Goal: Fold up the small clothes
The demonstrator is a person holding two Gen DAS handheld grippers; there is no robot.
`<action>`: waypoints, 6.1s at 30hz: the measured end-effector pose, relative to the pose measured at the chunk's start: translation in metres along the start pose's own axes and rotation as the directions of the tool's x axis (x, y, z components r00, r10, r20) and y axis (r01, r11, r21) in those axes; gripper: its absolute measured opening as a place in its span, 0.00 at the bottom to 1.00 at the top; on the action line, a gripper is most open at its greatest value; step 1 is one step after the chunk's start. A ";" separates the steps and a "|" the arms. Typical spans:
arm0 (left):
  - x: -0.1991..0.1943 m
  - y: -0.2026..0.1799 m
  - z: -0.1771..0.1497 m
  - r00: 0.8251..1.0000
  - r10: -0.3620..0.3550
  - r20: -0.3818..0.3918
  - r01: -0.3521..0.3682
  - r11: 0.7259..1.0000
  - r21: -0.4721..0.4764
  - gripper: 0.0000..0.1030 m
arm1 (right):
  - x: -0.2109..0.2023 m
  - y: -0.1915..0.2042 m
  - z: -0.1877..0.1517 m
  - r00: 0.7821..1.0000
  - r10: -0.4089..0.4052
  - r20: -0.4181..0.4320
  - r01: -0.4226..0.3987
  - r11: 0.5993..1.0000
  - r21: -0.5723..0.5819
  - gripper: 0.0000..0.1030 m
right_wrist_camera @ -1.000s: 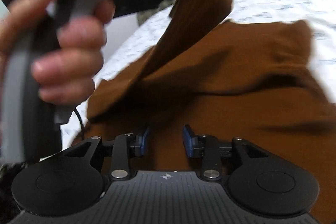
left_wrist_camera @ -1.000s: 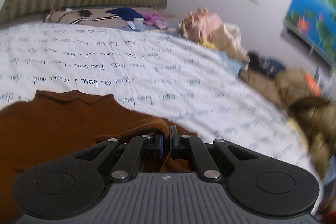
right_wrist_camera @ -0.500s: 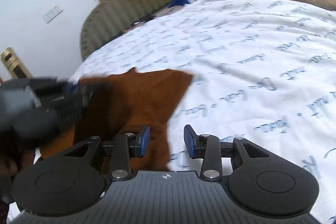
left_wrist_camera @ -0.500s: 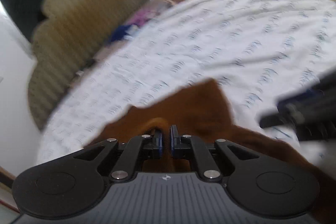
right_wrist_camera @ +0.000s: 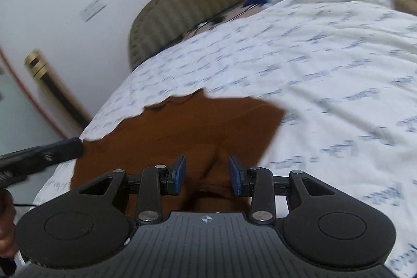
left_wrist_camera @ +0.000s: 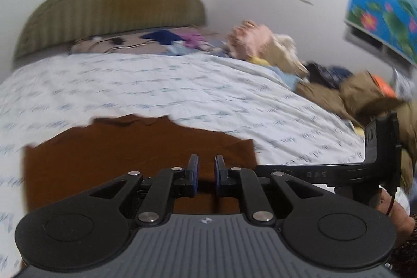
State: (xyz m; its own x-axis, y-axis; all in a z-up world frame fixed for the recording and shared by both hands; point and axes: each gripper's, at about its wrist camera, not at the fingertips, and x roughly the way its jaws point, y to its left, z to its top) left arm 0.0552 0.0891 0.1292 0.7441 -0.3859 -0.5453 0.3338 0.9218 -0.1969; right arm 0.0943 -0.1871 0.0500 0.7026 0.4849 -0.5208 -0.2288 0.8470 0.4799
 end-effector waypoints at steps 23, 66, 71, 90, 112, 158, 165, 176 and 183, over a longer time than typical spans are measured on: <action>-0.025 0.118 -0.081 0.987 0.139 -0.077 -0.158 0.921 -0.355 0.33 | 0.065 0.099 -0.022 0.978 -0.204 -0.052 0.137 0.804 -0.579 0.59; 0.010 0.110 -0.028 0.920 0.391 0.034 -0.354 0.864 -0.358 0.09 | 0.037 -0.011 -0.016 0.960 -0.258 0.110 0.257 0.966 0.025 0.09; 0.051 0.131 -0.028 0.916 0.388 -0.099 -0.395 0.838 -0.377 0.09 | 0.038 0.034 0.025 0.974 -0.149 0.169 0.155 0.988 -0.018 0.09; 0.029 0.191 -0.054 0.879 0.473 -0.061 -0.434 0.741 -0.512 0.09 | 0.056 -0.022 -0.006 0.965 -0.262 0.025 0.258 0.961 0.099 0.09; 0.059 0.170 -0.050 0.906 0.397 -0.149 -0.424 0.839 -0.342 0.10 | 0.116 0.076 -0.009 0.970 -0.225 -0.088 0.187 0.931 -0.313 0.41; -0.207 -0.027 -0.194 0.943 0.256 0.211 -0.269 0.962 0.034 0.74 | -0.195 0.142 -0.146 0.984 0.149 -0.093 -0.176 0.837 -0.518 0.68; -0.216 -0.015 -0.210 0.915 0.364 0.174 -0.369 0.930 -0.004 0.74 | -0.254 0.044 -0.160 0.998 -0.067 0.017 0.069 0.949 -0.308 0.72; -0.208 -0.010 -0.254 0.909 0.406 0.098 -0.411 0.911 0.036 0.74 | -0.169 0.032 -0.188 0.984 0.108 -0.140 -0.135 0.971 -0.197 0.69; -0.193 0.007 -0.268 0.933 0.359 0.005 -0.358 0.931 -0.073 0.74 | -0.174 0.026 -0.198 0.975 0.148 -0.169 -0.171 0.976 -0.132 0.68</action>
State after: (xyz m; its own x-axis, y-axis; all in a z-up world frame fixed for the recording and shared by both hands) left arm -0.2411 0.1791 0.0145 0.8172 -0.0292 -0.5756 0.0021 0.9989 -0.0477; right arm -0.1674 -0.2059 0.0136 0.5372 0.6343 -0.5560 -0.4326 0.7730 0.4640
